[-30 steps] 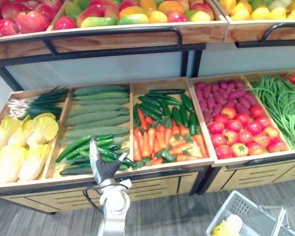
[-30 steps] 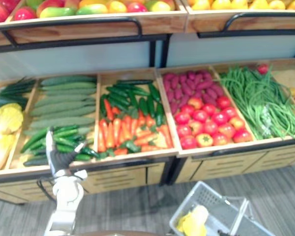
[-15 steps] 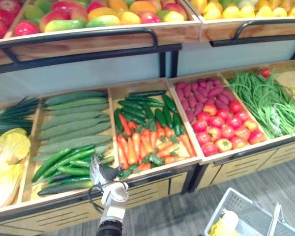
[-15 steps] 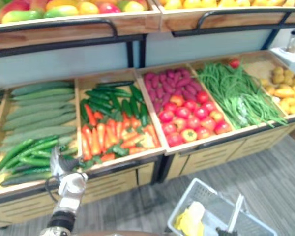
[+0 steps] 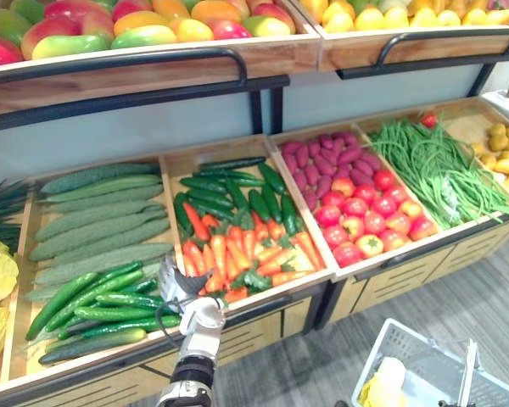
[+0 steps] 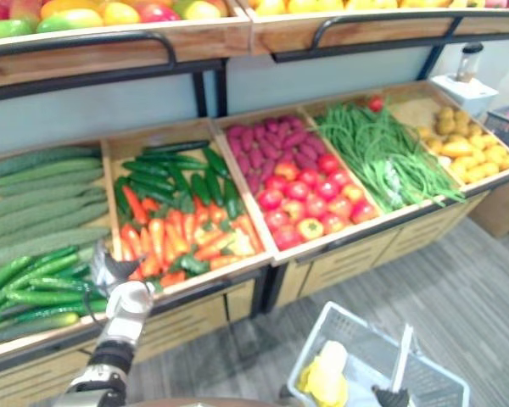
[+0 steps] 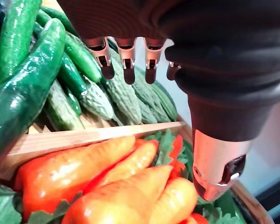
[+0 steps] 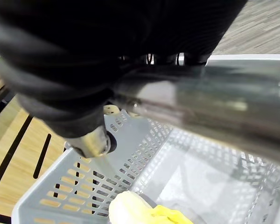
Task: Pick vegetable in the basket
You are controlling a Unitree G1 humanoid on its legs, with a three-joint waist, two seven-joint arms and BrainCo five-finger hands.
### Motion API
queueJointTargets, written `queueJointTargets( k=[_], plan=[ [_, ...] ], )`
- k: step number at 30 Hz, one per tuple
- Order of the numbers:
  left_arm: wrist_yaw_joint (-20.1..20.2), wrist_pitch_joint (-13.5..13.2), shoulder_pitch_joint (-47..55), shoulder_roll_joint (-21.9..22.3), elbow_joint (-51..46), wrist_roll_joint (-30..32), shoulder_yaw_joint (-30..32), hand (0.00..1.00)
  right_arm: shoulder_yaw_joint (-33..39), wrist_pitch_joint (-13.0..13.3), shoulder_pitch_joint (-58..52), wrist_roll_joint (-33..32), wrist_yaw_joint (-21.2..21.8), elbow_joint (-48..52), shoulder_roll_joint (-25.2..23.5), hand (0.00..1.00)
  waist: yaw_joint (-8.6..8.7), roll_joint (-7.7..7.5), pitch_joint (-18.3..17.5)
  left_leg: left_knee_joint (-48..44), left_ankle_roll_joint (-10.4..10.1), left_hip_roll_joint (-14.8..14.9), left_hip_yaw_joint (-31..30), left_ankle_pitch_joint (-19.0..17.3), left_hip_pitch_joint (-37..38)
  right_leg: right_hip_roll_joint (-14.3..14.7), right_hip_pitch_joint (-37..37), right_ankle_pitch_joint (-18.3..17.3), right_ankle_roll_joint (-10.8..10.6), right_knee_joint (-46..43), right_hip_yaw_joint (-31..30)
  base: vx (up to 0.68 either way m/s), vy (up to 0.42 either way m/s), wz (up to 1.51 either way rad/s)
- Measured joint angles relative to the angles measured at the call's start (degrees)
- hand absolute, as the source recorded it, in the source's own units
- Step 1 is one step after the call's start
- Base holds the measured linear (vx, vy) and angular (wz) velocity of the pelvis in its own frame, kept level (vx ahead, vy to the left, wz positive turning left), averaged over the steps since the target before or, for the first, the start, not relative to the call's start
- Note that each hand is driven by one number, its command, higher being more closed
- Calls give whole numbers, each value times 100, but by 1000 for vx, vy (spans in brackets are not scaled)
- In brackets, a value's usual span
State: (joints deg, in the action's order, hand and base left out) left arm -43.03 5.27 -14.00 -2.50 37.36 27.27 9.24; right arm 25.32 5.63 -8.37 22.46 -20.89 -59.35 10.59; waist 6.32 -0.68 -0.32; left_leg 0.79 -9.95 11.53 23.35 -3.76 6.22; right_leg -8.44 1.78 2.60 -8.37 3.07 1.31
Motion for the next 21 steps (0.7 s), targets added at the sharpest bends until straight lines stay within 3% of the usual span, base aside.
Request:
queueJointTargets(
  k=[8, 21],
  plan=[
    [0, 1, -17, 8, 42, 1, -51, 0, 7, -1, 27, -1, -11, 0, 0, 100, 114, 5, 14, 4, -8, 2, 4, -5, -2, 4, -7, 5, -7, 25, -11, 0, -1, 0],
    [-20, 23, -197, -2, 812, -11, -74, 0, 11, 12, 53, -5, -141, 2, 0, 100, 125, 41, 185, 1, -51, 11, 132, -49, -1, 38, 62, 49, -7, 92, -164, -1, -7, -5]
  ],
)
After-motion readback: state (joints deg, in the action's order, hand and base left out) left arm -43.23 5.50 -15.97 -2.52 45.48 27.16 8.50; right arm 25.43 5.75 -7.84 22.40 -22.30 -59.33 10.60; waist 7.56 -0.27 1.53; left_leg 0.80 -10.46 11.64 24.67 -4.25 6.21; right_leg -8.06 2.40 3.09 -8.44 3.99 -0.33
